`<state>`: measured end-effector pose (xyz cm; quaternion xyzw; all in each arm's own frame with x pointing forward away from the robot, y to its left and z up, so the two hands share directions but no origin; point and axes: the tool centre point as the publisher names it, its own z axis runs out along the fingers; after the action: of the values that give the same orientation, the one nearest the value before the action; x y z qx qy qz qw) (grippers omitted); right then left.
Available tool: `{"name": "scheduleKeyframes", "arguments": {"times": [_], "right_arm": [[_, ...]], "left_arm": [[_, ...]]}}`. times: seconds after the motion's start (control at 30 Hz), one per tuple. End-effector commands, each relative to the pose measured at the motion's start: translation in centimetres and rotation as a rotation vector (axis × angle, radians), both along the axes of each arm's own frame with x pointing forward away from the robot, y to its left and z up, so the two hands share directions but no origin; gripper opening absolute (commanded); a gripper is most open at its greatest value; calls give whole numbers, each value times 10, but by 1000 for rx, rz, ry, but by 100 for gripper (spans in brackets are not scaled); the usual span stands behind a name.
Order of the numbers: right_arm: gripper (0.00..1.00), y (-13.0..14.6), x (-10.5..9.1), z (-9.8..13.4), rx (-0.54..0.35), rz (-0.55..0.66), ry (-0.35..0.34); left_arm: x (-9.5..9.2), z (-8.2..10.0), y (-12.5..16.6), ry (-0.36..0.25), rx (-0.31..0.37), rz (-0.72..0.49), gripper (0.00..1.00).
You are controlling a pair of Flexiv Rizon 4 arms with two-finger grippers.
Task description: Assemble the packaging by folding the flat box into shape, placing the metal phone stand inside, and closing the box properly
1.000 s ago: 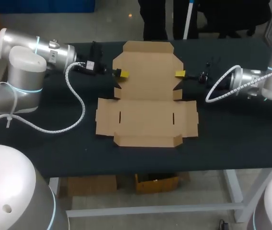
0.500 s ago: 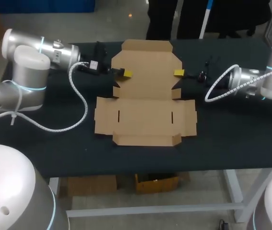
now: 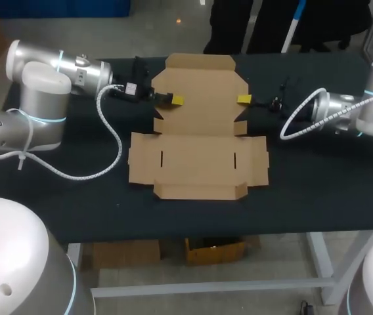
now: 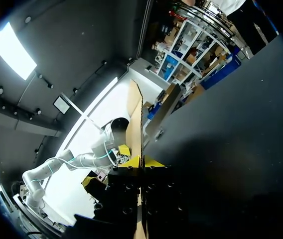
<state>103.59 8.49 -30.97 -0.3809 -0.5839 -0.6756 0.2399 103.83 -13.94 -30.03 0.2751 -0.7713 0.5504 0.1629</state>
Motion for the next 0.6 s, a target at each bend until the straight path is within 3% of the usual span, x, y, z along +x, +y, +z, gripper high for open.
{"name": "scheduleKeyframes", "arguments": {"times": [0.03,0.6], "right_arm": [[0,-1,2,-2,12,6,-5],[0,-1,1,-1,21,6,-13]], "left_arm": [[2,-2,0,0,-8,-5,33],[1,-1,-2,-3,-20,-12,15]]}}
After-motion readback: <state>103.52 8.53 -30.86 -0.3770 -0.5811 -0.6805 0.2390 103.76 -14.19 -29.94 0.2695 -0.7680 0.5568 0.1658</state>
